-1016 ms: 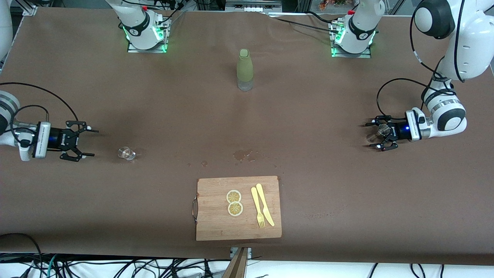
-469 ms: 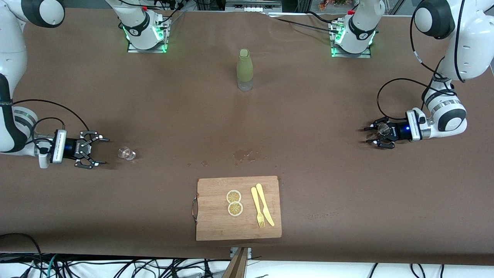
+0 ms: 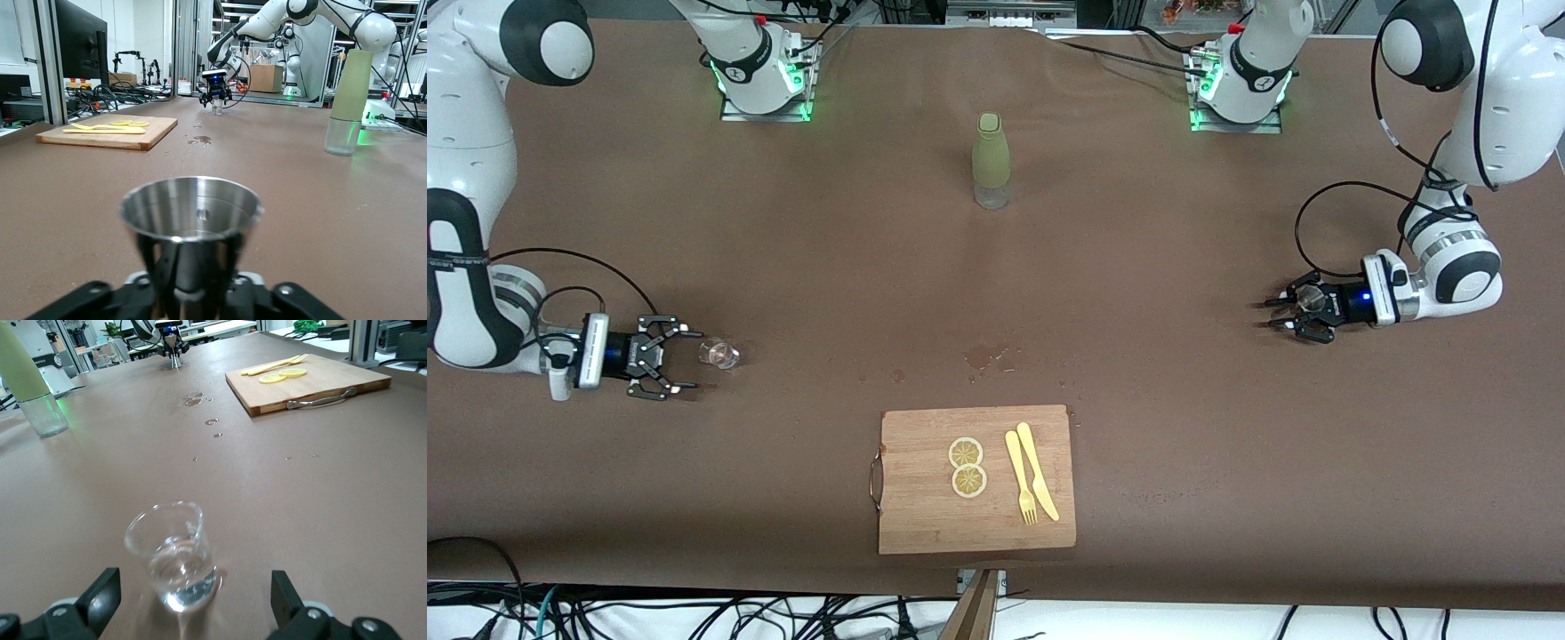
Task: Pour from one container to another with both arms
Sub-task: 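Close the right gripper on the glass while the left gripper grasps the jigger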
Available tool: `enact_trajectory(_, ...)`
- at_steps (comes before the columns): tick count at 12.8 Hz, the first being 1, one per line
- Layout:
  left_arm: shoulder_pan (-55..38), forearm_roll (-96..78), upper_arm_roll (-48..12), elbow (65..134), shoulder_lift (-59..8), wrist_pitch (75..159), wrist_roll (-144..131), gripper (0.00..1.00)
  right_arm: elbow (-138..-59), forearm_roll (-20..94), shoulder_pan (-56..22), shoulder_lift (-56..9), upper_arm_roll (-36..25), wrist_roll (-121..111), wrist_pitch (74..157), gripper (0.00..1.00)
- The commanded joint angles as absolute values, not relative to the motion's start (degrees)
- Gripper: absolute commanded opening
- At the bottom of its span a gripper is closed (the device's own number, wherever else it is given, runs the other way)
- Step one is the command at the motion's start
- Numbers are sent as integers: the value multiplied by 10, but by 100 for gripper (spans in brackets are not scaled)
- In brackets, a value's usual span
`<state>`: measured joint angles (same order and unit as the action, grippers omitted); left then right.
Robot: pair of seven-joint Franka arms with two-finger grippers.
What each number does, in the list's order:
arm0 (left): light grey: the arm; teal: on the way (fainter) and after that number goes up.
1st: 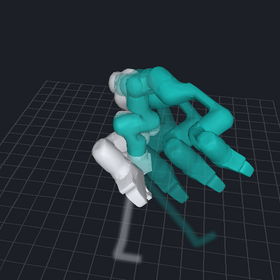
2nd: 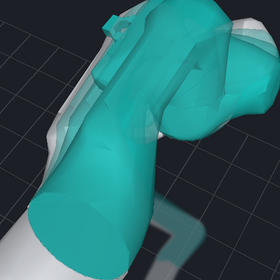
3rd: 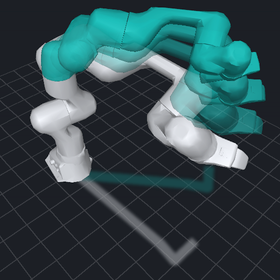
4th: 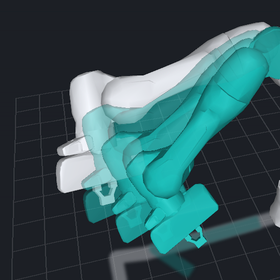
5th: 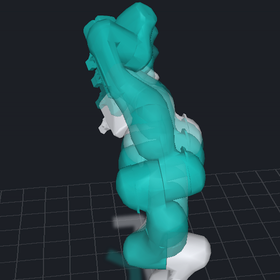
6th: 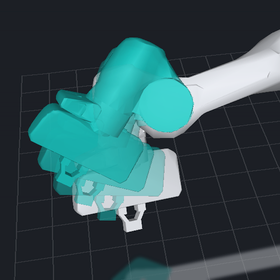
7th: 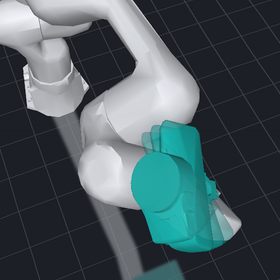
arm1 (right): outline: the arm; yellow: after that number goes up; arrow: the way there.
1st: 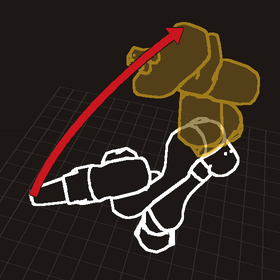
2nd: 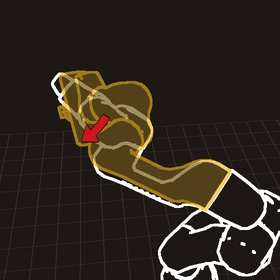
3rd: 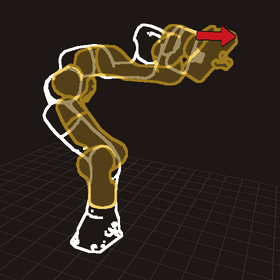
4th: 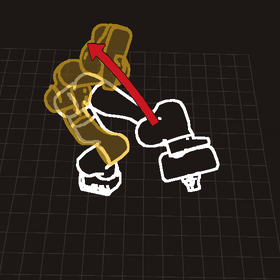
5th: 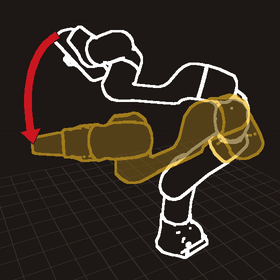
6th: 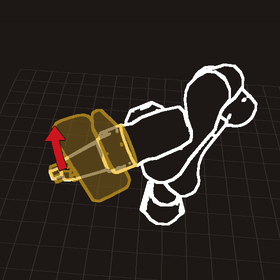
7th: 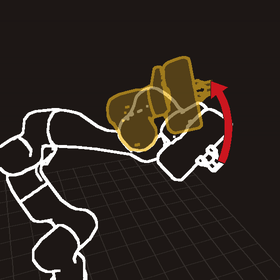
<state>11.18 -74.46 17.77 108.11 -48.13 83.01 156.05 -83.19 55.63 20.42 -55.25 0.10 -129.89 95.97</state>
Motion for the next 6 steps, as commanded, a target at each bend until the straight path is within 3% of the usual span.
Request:
enact_trajectory(1,107,-765,184,1071,-497,817,1610,13,-817,569,191,-563,2,-1308,963,100)
enact_trajectory(4,107,-765,184,1071,-497,813,1610,0,-818,569,185,-563,2,-1307,968,100)
enact_trajectory(6,107,-766,183,1071,-497,803,1610,0,-817,569,178,-563,2,-1307,970,99)
